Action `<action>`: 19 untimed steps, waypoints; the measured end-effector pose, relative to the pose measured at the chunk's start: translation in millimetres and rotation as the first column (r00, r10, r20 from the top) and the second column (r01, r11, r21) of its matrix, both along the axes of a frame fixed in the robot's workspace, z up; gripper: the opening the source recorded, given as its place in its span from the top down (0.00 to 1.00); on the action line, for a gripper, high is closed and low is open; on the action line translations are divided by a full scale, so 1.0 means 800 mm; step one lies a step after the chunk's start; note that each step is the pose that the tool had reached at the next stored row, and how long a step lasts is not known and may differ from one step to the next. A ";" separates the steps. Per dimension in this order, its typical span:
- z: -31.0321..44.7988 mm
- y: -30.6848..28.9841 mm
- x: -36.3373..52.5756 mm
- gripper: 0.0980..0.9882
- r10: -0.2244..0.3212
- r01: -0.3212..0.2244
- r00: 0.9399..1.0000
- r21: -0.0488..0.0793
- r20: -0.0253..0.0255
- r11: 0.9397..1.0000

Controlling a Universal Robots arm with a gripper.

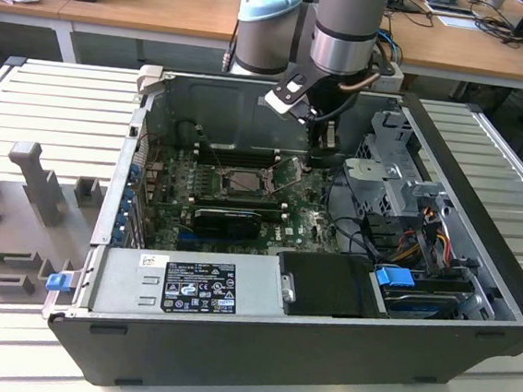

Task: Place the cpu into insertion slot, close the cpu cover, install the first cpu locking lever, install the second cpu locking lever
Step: 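Close the cpu cover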

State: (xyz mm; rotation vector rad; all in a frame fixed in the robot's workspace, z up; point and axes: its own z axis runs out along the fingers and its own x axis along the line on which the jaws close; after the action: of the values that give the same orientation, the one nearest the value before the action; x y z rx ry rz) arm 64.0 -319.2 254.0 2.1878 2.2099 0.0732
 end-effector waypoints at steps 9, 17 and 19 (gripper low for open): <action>-0.0108 0.0007 -0.006 0.99 0.000 0.000 1.000 0.000 -0.024 1.000; -0.0110 0.0006 -0.018 0.99 0.000 0.000 1.000 0.000 -0.025 1.000; -0.0110 0.0007 -0.020 0.99 0.000 0.000 1.000 0.000 -0.025 1.000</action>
State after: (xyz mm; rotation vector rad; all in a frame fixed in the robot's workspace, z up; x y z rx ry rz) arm 48.2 -318.7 245.2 2.2006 2.2227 0.0465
